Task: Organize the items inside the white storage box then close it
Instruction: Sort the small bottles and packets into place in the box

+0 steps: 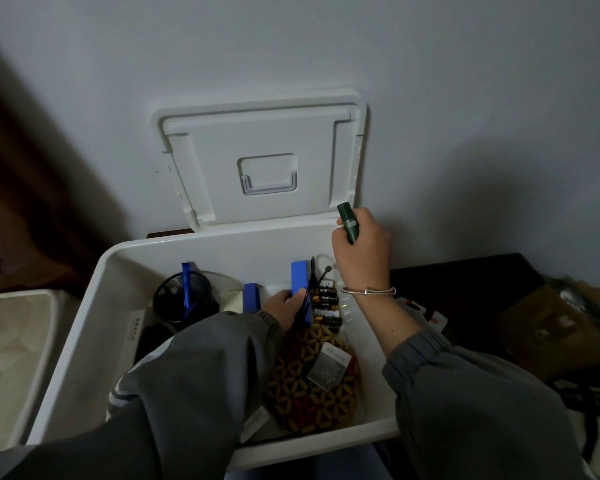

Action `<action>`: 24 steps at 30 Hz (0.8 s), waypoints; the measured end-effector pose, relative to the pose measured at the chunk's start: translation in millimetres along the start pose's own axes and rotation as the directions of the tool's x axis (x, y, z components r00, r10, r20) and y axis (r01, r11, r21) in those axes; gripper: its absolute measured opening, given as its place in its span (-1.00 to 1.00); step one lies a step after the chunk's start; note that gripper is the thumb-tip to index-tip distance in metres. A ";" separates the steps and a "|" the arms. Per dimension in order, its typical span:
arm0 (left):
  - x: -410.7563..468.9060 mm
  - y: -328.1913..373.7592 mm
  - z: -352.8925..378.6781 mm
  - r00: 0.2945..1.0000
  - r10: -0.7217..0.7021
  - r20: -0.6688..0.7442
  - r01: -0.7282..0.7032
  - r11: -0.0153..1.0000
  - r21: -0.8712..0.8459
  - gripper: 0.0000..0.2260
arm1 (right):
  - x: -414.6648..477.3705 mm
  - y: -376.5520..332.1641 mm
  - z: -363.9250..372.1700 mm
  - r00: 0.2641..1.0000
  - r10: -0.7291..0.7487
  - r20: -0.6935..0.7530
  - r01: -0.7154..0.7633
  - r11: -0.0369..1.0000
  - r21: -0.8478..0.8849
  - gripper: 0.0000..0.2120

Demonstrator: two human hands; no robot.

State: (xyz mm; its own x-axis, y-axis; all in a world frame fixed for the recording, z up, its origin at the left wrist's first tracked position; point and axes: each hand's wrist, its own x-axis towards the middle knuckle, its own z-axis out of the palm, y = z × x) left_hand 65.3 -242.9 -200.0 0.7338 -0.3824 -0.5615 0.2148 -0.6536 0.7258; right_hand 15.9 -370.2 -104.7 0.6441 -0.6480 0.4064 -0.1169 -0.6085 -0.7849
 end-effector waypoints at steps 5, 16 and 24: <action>13.8 5.8 6.0 0.995 -0.094 -0.028 0.097 0.978 0.187 -0.50 | 0.5 0.8 0.8 1.000 0.006 0.019 -0.006 1.000 -0.001 -0.96; 26.3 9.9 10.8 0.991 -0.131 -0.026 0.130 0.895 0.427 -0.49 | 0.5 -0.2 1.0 1.000 0.008 0.019 -0.008 1.000 0.000 -0.96; 29.4 -8.2 1.5 0.995 -0.068 -0.070 0.075 0.993 0.089 -0.69 | 0.4 -0.7 1.2 1.000 0.006 0.027 -0.006 1.000 -0.006 -0.97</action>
State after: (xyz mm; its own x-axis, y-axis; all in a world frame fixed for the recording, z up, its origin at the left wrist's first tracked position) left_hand 84.2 -249.8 -223.0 0.7609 -0.2898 -0.5805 0.2106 -0.7359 0.6435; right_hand 17.2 -369.5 -104.6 0.6636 -0.6392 0.3888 -0.1254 -0.6074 -0.7845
